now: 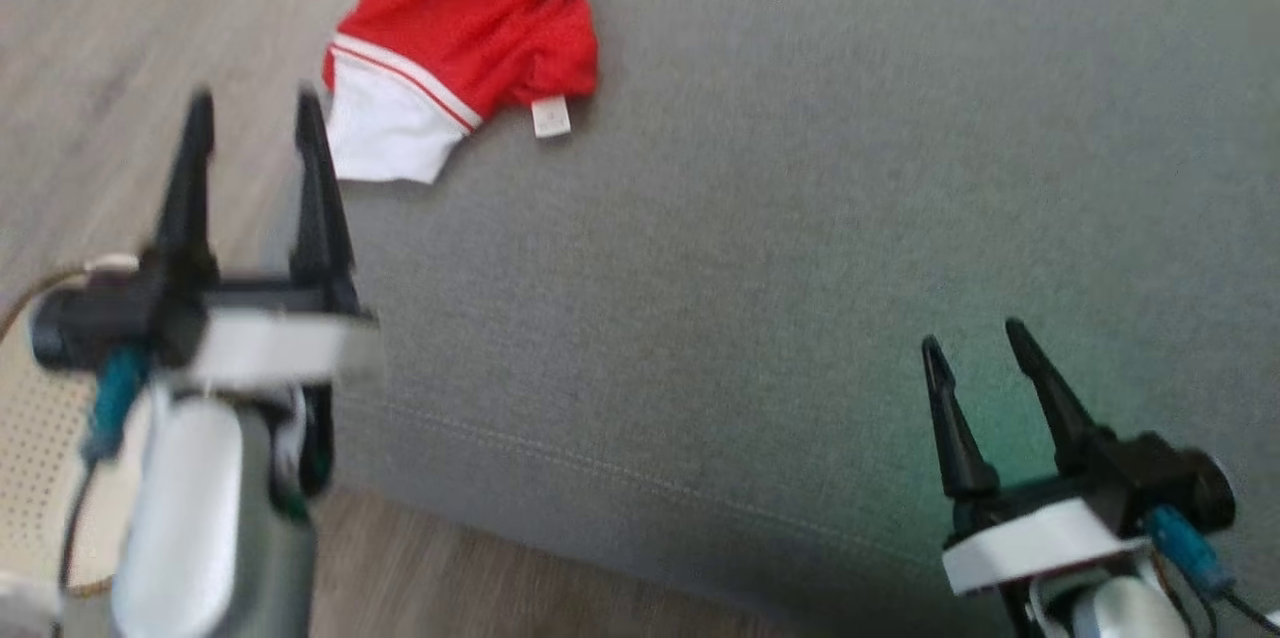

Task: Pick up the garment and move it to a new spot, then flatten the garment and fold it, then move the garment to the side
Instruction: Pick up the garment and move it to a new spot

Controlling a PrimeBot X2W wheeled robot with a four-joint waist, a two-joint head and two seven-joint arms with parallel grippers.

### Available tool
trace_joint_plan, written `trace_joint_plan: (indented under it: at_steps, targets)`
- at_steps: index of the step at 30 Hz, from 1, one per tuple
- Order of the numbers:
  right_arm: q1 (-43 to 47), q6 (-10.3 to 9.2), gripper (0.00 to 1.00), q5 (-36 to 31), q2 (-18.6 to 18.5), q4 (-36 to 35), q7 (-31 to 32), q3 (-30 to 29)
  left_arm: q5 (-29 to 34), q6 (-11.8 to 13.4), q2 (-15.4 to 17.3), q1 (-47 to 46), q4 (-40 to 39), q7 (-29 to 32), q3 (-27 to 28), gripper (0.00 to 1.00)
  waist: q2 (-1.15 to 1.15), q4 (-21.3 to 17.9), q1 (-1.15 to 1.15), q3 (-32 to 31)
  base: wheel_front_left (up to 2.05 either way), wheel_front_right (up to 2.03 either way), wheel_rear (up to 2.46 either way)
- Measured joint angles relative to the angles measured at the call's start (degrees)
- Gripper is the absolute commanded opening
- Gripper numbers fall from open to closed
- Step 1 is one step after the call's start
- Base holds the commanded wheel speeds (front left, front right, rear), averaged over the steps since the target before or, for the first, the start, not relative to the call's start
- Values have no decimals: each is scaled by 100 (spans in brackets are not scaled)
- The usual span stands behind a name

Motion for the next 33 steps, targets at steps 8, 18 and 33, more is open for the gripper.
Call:
trace_joint_plan:
  at_steps: [8, 18, 33]
  targets:
    - [-510, 0, 100, -412, -120, -73, 0, 198, 0, -563, 421, -2334, 2206, -1, 235, 100, 0, -177, 0, 1005, 0, 0, 0]
    - [-1000, 0, 100, -601, -448, -378, -2, 136, -318, -962, 705, -5039, 5141, 361, 336, 100, -1, -383, 1, 2303, 0, 0, 0]
    - [-1316, 10, 100, -613, -305, -1171, -112, 610, -427, -1107, 1393, -6221, 7253, 1044, 156, 100, 0, -1111, -1, 3262, 0, 0, 0]
